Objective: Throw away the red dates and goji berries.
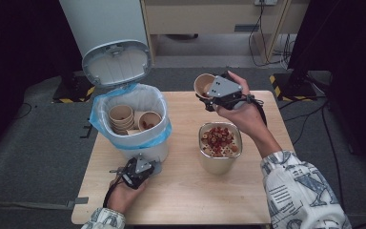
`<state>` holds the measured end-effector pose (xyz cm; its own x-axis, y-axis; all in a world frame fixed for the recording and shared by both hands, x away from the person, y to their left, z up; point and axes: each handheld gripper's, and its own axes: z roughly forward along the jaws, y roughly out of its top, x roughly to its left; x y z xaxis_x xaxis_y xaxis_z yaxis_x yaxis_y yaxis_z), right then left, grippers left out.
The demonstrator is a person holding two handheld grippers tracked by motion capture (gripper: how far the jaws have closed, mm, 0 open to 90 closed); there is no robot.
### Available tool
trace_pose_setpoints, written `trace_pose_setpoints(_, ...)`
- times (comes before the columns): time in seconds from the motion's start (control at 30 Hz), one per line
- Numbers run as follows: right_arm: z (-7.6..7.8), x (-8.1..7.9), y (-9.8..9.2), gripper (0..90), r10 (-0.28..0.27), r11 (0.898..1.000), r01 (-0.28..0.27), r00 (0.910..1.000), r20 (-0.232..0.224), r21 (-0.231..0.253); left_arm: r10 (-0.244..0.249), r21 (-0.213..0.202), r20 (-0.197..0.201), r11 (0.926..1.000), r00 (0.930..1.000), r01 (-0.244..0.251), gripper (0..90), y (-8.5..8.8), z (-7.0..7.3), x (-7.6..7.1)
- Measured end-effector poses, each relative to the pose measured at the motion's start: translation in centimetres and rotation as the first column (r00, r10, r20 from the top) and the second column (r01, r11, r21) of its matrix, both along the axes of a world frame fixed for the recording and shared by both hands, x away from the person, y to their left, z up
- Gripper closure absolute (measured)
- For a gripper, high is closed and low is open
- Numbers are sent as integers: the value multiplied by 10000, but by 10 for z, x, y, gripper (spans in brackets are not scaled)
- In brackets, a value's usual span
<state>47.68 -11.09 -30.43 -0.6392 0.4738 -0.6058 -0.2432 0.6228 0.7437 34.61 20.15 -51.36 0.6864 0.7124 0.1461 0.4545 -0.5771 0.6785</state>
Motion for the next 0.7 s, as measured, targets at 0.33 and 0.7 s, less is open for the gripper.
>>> trace_pose_setpoints(0.33, -3, 1, 7, 290, 126, 9996, -118, 9994, -313, 250, 2, 0, 4, 10000, 10000, -2, 897, 0, 0, 0)
trace_pose_setpoints(0.7, -3, 0, 13, 290, 386, 9968, -339, 9972, -641, 725, -4, 6, 2, 10000, 10000, 4, 898, 0, 0, 0)
